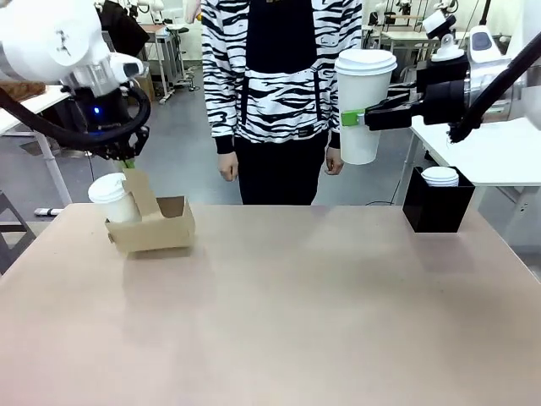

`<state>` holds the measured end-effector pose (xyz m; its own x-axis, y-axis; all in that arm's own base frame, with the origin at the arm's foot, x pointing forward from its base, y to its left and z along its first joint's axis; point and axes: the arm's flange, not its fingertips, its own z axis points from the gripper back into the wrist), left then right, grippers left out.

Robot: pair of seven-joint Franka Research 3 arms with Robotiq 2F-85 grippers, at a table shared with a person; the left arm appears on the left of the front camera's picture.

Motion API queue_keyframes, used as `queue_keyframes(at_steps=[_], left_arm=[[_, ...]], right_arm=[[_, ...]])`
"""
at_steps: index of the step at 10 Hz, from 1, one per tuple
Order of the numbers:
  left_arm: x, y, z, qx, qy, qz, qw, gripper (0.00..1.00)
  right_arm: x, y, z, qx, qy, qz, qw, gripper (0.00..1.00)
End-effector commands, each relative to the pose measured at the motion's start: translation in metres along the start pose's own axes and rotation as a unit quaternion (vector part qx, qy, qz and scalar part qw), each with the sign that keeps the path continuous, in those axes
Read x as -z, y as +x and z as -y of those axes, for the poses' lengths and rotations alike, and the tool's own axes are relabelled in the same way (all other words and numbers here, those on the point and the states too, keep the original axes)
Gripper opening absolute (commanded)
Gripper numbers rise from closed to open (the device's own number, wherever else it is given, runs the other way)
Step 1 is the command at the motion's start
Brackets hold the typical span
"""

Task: Pour a drink into a cup and package it in a carrier.
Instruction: Position the Cup Carrier in the center of the table.

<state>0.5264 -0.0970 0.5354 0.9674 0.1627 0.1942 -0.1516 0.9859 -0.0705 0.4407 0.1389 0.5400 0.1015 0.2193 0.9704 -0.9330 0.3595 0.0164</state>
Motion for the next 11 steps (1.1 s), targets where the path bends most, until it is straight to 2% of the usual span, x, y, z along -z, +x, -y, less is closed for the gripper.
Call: queue_keyframes(at_steps=[1, 4, 6, 8, 11], left_arm=[[-0.046, -0.026, 0.011, -0.028, -0.005, 0.005, 1.0, 0.02], [-0.118, -0.079, 0.054, -0.032, 0.001, 0.003, 0.999, 0.02], [-0.142, -0.123, 0.095, -0.027, 0.007, 0.004, 1.0, 0.02], [-0.143, -0.157, 0.134, -0.018, 0.0, -0.007, 1.0, 0.02], [-0.101, -0.184, 0.193, 0.014, -0.008, -0.013, 1.0, 0.02]], right_arm=[[0.002, 0.005, 0.001, -0.004, -0.006, 0.001, 1.0, 0.8], [0.002, 0.005, 0.001, -0.004, -0.006, 0.001, 1.0, 0.8], [0.002, 0.005, 0.001, -0.004, -0.006, 0.001, 1.0, 0.8], [0.002, 0.005, 0.001, -0.004, -0.006, 0.001, 1.0, 0.8], [0.002, 0.005, 0.001, -0.004, -0.006, 0.001, 1.0, 0.8]])
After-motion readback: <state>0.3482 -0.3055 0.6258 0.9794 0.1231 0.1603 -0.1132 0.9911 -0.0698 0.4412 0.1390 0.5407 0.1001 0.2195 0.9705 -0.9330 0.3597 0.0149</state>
